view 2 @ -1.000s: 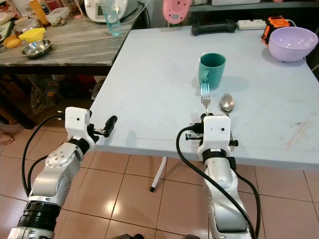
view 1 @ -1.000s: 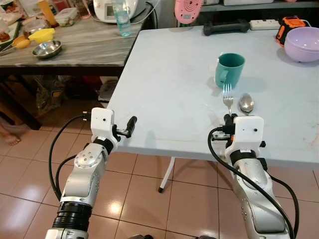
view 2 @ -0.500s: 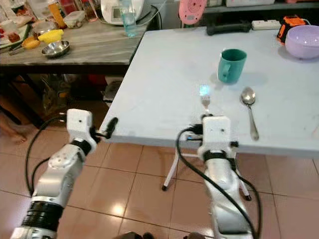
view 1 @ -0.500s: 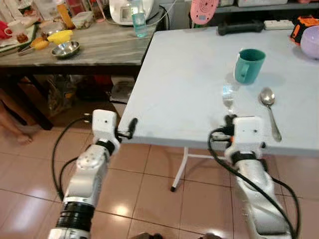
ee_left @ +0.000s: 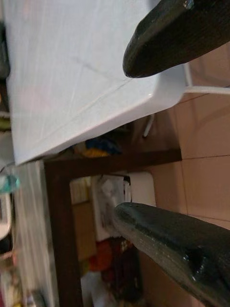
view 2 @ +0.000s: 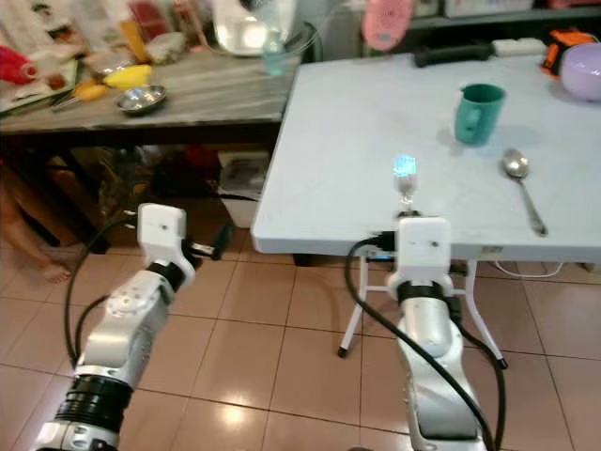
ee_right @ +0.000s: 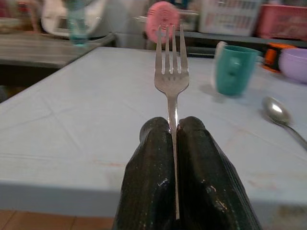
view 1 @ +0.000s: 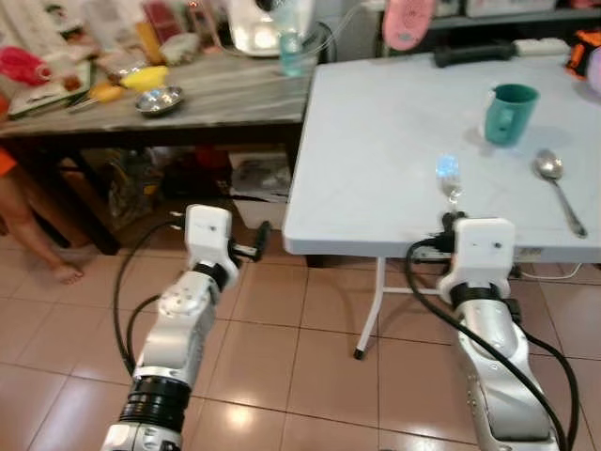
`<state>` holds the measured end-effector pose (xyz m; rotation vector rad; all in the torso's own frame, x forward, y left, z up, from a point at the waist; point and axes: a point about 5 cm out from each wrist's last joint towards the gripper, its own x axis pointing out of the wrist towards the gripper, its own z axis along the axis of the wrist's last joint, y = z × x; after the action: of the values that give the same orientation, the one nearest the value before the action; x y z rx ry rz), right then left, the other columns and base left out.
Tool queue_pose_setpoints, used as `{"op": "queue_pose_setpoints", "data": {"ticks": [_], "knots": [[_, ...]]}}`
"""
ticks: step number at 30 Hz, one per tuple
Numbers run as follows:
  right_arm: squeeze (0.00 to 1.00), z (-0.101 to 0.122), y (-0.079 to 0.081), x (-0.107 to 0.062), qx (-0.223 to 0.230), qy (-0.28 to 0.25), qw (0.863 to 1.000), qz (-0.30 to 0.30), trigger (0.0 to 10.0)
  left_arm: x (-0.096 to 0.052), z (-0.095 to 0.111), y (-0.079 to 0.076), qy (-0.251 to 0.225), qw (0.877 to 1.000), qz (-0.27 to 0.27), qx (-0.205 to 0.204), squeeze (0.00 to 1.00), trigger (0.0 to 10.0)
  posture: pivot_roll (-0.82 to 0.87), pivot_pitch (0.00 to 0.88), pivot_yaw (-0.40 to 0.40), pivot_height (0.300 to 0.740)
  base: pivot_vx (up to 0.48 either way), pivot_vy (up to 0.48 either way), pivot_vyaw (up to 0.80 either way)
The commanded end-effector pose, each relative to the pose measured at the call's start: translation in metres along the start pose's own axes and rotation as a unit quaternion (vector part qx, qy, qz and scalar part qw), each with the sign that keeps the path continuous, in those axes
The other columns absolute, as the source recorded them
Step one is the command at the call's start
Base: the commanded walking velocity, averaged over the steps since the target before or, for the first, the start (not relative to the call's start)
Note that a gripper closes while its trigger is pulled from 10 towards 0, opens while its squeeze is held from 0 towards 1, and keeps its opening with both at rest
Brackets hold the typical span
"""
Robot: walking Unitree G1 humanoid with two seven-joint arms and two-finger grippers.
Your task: Setting the table
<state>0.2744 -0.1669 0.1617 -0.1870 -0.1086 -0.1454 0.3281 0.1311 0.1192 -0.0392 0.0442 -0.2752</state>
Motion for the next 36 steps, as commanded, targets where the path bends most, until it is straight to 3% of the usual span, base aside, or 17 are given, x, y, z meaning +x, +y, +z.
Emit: {"op": "queue_pose_setpoints", "data": {"ticks": [1, 8, 21, 36], "knots": [[0.0, 0.009, 0.004, 0.0, 0.006, -0.019, 1.0, 0.001, 10.0, 0.0, 0.005, 0.009, -0.009, 1.0, 0.014, 0.012, 0.0, 10.0, -0.19, 0.044, 0.122, 0.74, 0.0, 0.48, 0.0], [0.0, 0.008, 0.0, -0.001, 0.001, -0.019, 1.0, -0.007, 10.0, 0.002, 0.006, 0.006, -0.017, 1.0, 0.016, 0.005, 0.0, 10.0, -0.2, 0.043, 0.12, 0.74, 0.0, 0.476, 0.0], [0.0, 0.008, -0.003, -0.001, -0.004, -0.023, 1.0, -0.014, 10.0, 0.003, 0.014, 0.002, -0.039, 0.999, -0.012, -0.009, 0.0, 10.0, -0.2, 0.031, 0.126, 0.74, 0.0, 0.0, 0.0], [0.0, 0.007, -0.001, -0.002, -0.005, -0.023, 1.0, -0.015, 10.0, 0.002, 0.013, -0.003, -0.042, 0.998, -0.035, -0.01, 0.0, 10.0, -0.2, 0.034, 0.132, 0.74, 0.376, 0.0, 0.0]]}}
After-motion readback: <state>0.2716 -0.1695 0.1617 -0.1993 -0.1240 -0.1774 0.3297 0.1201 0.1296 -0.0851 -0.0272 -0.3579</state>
